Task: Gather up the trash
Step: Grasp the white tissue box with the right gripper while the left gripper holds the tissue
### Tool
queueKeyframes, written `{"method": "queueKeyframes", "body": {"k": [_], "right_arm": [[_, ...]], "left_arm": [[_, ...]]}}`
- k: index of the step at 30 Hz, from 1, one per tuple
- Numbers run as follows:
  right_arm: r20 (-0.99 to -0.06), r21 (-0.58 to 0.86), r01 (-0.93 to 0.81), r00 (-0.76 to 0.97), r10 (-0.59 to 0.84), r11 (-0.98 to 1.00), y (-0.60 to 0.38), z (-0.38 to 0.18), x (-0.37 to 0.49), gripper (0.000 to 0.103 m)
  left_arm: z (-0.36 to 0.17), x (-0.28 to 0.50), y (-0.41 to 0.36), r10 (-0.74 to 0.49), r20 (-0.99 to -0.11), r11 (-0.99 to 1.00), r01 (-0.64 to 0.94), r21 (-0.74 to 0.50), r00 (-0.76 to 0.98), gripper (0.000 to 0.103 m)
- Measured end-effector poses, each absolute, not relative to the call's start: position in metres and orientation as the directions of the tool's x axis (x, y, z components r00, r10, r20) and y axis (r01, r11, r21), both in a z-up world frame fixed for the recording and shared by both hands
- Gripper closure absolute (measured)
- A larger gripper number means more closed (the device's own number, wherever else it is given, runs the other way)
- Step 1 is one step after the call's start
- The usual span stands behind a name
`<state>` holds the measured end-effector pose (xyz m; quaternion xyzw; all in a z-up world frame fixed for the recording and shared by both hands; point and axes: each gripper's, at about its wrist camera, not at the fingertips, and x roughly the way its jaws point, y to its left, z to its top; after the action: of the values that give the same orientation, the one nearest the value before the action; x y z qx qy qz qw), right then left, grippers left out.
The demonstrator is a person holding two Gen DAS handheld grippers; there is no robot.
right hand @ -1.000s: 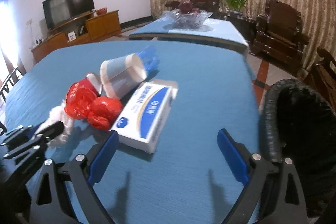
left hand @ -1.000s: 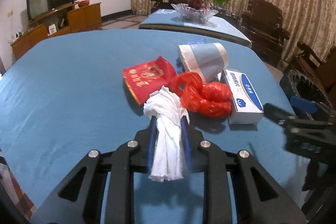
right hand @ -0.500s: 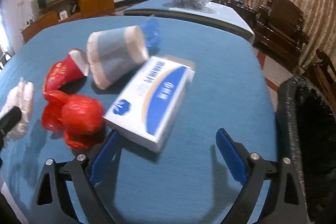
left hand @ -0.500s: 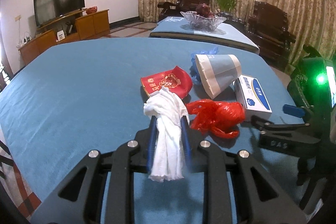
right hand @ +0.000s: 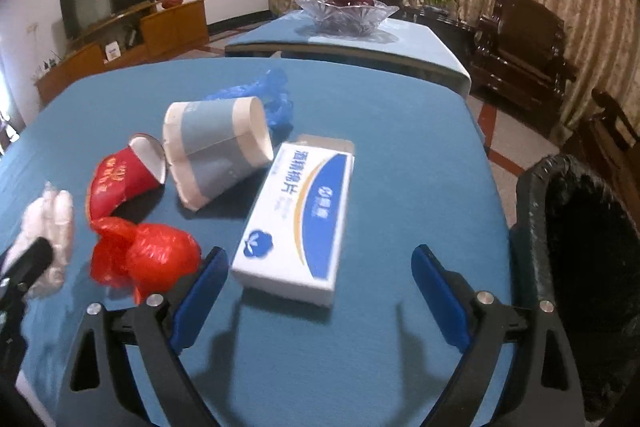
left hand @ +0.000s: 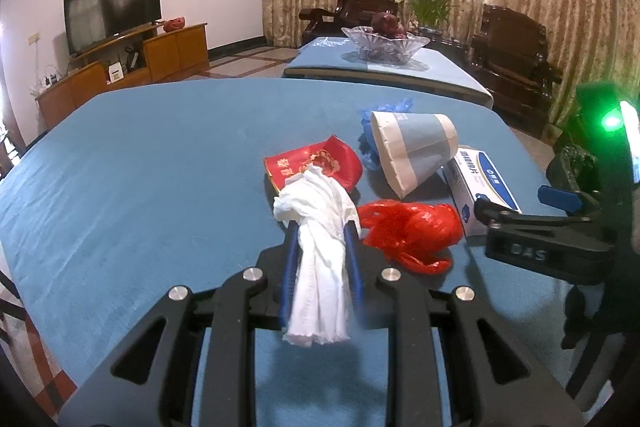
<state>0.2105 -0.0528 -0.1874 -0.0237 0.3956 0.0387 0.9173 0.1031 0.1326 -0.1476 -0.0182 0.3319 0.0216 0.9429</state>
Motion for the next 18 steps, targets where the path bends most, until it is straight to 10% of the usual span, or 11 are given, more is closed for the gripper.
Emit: {"method": "queueKeyframes", "body": {"k": [18], "right_arm": [[-0.765,-0.074,-0.017,0.643,-0.046,0.997,-0.065,-0.194,0.236,0.013]], "left_arm": [[-0.153,0.112,0.135,0.017,-0.621,0.998,-0.049,-0.035,0.784,0.081]]}}
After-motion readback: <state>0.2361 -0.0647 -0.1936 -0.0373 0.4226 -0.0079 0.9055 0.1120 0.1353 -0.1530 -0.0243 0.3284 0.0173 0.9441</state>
